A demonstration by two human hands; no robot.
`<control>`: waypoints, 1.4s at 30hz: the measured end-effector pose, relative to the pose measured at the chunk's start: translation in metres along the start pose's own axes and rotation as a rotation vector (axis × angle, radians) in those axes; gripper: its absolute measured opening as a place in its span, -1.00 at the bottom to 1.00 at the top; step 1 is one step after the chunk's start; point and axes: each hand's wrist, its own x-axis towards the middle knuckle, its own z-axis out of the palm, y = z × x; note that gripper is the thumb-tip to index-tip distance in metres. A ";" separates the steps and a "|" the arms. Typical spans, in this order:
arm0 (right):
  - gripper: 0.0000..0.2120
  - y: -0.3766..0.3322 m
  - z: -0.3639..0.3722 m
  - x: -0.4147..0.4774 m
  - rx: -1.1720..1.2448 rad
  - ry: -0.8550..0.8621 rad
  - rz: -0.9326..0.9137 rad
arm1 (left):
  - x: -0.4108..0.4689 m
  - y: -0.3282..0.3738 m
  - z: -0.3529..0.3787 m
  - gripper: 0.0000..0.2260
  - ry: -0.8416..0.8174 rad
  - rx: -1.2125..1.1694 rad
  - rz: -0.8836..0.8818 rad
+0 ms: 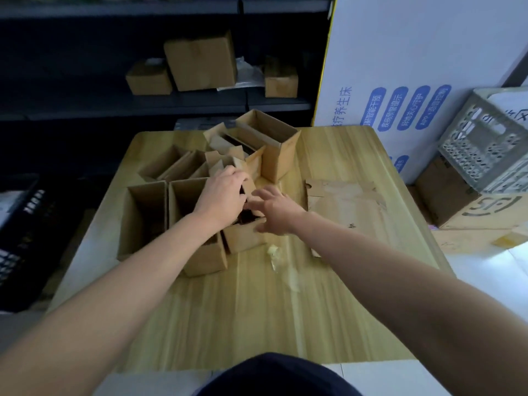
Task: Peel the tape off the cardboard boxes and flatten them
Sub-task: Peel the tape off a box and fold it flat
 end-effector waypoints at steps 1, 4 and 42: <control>-0.43 -0.007 0.003 0.004 -0.047 -0.017 0.015 | -0.005 -0.007 -0.003 -0.63 -0.011 -0.003 -0.002; -0.59 -0.020 0.011 0.012 -0.107 0.019 0.061 | -0.018 -0.021 -0.009 -0.64 -0.020 -0.007 0.026; -0.84 0.112 -0.027 -0.175 0.734 0.431 1.126 | 0.031 0.127 0.069 -0.53 -0.368 -0.298 0.305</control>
